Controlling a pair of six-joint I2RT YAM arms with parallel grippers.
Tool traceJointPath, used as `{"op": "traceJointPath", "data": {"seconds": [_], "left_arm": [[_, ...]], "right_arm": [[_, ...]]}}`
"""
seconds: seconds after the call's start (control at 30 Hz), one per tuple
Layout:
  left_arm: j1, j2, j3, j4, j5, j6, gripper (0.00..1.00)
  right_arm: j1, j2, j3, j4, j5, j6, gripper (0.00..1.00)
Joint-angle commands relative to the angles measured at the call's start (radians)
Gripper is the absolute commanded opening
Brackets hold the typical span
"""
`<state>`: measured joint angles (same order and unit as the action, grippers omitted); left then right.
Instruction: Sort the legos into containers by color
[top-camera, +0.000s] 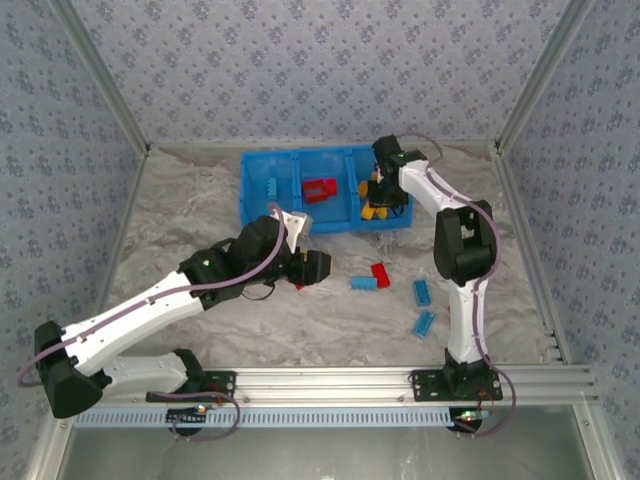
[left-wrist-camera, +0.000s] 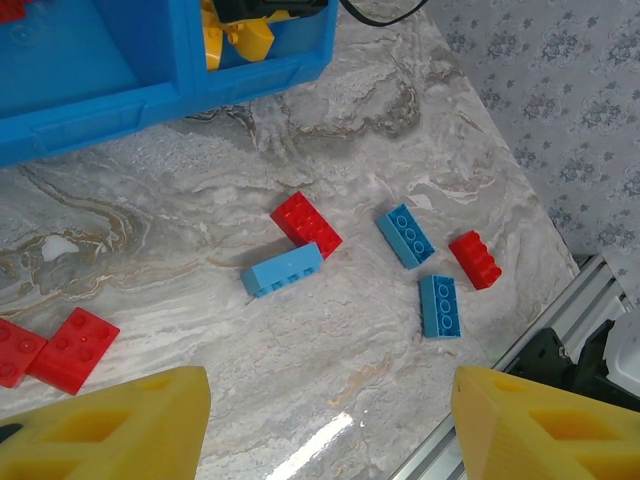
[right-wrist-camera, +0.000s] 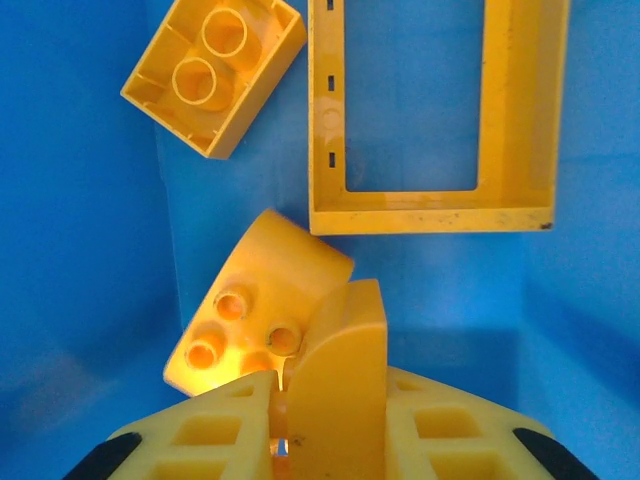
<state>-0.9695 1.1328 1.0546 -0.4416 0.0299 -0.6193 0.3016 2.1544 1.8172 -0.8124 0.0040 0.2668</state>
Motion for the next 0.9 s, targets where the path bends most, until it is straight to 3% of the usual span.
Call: {"op": "traceJointPath", "data": {"seconds": [0.0,0.3,0.57,0.7,0.87], "left_arm": [[-0.010,-0.033,0.011,0.006,-0.020,0.003,0.65],[-0.012,-0.048,-0.007,-0.009,-0.034,0.000,0.66],[-0.011,-0.039,-0.040,-0.147,-0.185,-0.096,0.67],[0.016,0.005,-0.082,-0.212,-0.237,-0.221,0.66],[0.074,0.054,-0.136,-0.199,-0.247,-0.378,0.66]], "right_arm": [[0.004,0.021,0.032,-0.033,-0.036,0.019,0.29],[0.022,-0.040,0.006,-0.006,-0.029,0.018,0.56],[0.061,-0.301,-0.091,0.021,0.112,0.001,0.60],[0.168,-0.529,-0.289,0.141,0.177,-0.025,0.61],[0.420,-0.821,-0.648,0.358,0.228,-0.032,0.65]]}}
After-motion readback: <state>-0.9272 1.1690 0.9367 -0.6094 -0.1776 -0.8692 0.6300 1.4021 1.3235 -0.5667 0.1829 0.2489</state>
